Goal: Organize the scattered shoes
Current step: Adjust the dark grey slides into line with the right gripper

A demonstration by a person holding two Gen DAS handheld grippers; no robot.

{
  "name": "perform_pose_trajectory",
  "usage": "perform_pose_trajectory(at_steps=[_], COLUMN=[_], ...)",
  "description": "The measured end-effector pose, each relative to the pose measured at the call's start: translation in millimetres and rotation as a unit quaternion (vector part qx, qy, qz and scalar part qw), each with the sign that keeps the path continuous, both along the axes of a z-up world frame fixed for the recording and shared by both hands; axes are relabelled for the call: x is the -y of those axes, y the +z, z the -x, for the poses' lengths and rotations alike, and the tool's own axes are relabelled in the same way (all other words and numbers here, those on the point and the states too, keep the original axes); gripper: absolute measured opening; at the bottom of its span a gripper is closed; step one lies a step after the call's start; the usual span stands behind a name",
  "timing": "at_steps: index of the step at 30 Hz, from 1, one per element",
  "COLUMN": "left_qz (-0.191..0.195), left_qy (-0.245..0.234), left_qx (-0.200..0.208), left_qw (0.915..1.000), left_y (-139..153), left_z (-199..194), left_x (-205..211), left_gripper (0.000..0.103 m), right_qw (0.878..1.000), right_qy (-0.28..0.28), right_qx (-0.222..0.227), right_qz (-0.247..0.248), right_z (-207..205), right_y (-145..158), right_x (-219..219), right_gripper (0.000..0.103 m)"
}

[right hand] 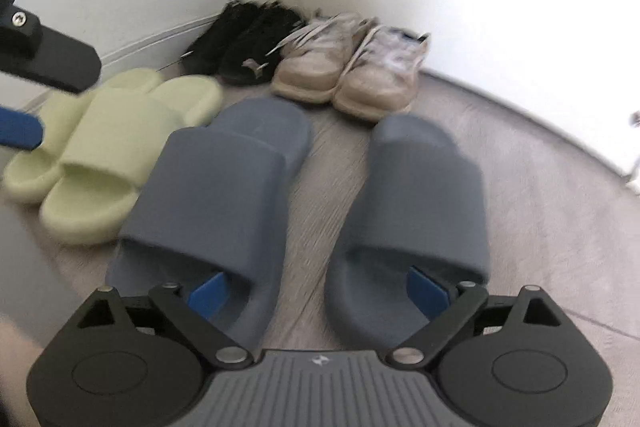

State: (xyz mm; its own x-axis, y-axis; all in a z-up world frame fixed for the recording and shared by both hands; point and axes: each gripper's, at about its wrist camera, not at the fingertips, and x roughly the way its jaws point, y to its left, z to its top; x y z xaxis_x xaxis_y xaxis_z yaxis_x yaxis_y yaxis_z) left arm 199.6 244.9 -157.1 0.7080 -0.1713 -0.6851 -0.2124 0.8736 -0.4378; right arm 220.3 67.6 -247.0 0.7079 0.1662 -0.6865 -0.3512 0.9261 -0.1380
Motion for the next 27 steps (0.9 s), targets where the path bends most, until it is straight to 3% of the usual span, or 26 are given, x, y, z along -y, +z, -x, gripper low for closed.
perform_pose_trajectory(at_steps=[8,14,17,22,27], left_qz=[0.018,0.023,0.020,0.019,0.021], left_qy=[0.005,0.008,0.008,0.007,0.003], left_qx=[-0.004,-0.006,-0.005,-0.003,-0.002], left_qw=[0.9998,0.9997,0.9998,0.9998,0.9998], left_y=[-4,-5,-4,-4,-4], left_z=[-1,-1,-1,0,0], left_x=[-7,-8,-8,-6,-4], left_gripper=[0.061,0.061,0.061,0.061,0.061], right_qw=[0.999,0.999,0.997,0.993,0.990], right_qy=[-0.033,-0.015,0.011,0.008,-0.093], right_qx=[-0.019,-0.029,-0.054,-0.082,-0.020], right_qz=[-0.007,-0.013,-0.045,-0.089,-0.105], right_z=[-16,-17,-18,-14,-34], right_y=[-2,-1,5,21,43], right_x=[-24,-30,-20,12,66], right_gripper=[0.095,0.096,0.095,0.095,0.097])
